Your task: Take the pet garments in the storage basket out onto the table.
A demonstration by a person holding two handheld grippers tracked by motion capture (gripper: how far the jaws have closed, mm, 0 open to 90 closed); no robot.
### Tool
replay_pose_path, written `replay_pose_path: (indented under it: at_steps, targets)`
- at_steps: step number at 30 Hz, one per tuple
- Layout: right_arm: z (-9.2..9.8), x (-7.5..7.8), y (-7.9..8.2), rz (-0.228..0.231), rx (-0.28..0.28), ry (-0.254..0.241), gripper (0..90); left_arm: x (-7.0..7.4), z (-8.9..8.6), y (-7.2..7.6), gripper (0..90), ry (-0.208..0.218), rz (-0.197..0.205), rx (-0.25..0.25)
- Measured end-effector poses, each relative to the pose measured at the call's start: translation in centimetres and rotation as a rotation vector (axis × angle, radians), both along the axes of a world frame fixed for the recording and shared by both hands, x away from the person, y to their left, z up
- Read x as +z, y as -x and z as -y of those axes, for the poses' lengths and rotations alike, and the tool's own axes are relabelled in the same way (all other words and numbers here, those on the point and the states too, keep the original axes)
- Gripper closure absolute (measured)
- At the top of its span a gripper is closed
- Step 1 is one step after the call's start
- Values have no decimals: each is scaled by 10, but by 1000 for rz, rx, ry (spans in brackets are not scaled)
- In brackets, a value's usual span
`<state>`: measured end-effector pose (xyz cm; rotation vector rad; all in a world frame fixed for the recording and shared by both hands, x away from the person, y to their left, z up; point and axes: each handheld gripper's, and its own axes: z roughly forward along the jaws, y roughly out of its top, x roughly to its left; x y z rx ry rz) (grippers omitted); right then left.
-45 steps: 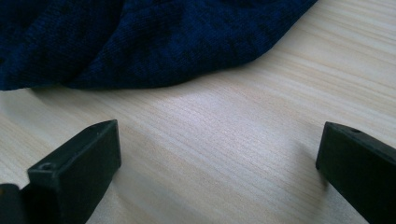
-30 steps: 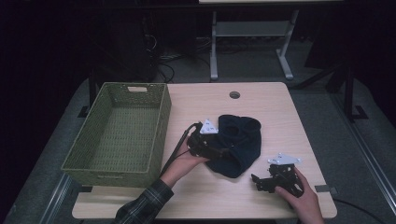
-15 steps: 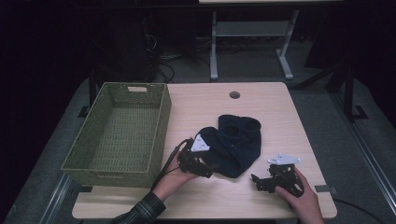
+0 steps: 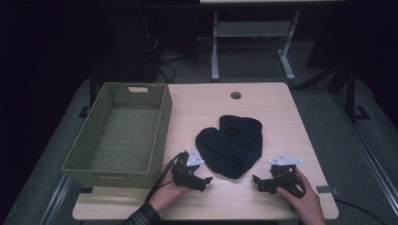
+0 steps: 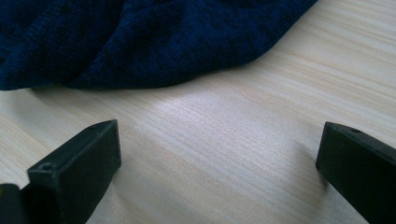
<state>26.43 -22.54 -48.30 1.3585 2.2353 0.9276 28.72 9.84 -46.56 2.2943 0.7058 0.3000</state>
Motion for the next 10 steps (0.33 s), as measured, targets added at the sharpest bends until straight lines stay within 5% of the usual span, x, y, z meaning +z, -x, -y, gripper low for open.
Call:
replay_pose_path:
  at_steps: [3,10]
  targets:
    - [0,0,0,0,0,0,0,-5,-1,1,130,-24,-10,-5]
    - [0,0,0,0,0,0,0,-12,-8,3,129,39,9,-17]
